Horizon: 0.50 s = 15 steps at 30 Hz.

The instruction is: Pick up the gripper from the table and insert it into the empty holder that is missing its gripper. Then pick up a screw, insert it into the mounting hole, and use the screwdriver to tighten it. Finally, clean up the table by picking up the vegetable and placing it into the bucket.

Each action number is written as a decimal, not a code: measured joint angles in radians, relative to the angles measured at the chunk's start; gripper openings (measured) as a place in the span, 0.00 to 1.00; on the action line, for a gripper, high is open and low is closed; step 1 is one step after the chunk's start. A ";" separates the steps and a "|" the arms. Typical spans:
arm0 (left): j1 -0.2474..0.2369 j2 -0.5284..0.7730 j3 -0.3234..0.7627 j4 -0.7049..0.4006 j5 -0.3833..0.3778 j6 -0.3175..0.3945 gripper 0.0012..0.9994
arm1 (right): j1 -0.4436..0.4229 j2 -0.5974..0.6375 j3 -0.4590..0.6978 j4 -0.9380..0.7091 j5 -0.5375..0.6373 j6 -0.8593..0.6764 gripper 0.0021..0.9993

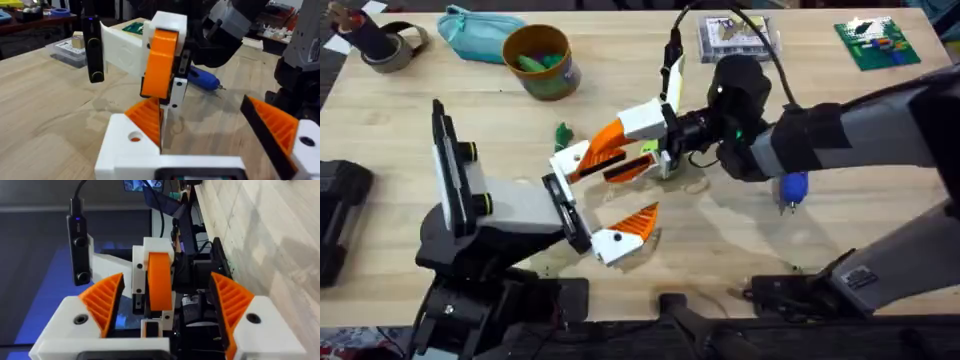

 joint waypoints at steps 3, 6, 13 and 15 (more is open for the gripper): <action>0.000 0.000 0.000 0.000 0.000 0.002 0.99 | -0.006 0.000 0.000 0.000 -0.001 0.000 0.99; 0.000 0.000 0.000 0.000 0.000 0.002 0.99 | -0.025 0.000 0.000 0.000 -0.002 0.000 0.99; 0.000 0.000 0.000 0.000 0.000 0.003 0.99 | -0.155 -0.036 0.005 -0.116 -0.005 -0.094 0.99; 0.000 0.000 0.000 0.000 0.000 0.003 0.99 | -0.214 -0.080 0.030 -0.287 -0.005 -0.175 0.99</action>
